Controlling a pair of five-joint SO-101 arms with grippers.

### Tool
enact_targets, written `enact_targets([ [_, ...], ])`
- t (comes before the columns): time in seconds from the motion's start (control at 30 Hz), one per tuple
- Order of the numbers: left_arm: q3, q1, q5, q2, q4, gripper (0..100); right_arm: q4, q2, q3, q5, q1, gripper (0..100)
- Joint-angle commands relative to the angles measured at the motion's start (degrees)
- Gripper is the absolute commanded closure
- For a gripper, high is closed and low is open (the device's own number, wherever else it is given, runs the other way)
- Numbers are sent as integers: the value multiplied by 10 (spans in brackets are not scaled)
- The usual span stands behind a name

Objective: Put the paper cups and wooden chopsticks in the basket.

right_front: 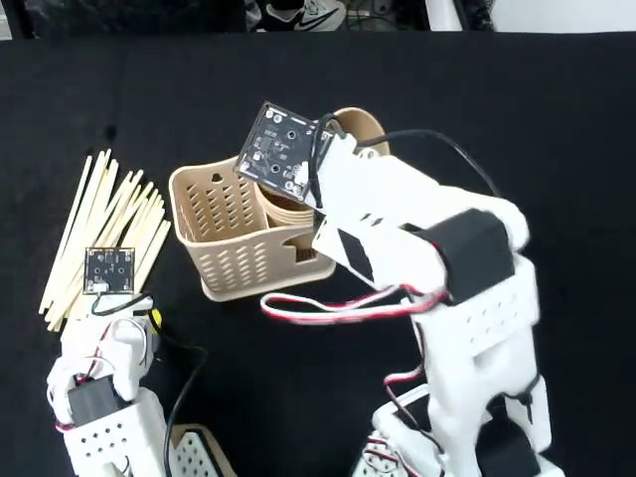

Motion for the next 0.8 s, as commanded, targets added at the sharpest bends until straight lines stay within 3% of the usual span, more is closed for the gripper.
enact_targets([
  [0.0,3,-6,-4,-4,2,755,16,-38,-46,-4,12,967],
  [0.33,3,-6,-4,-4,2,755,-12,-46,8,-4,11,822],
  [0.57,3,-6,-4,-4,2,755,-76,-46,15,-56,11,815],
  [0.77,3,-6,-4,-4,2,755,-185,-45,55,-124,-71,815],
])
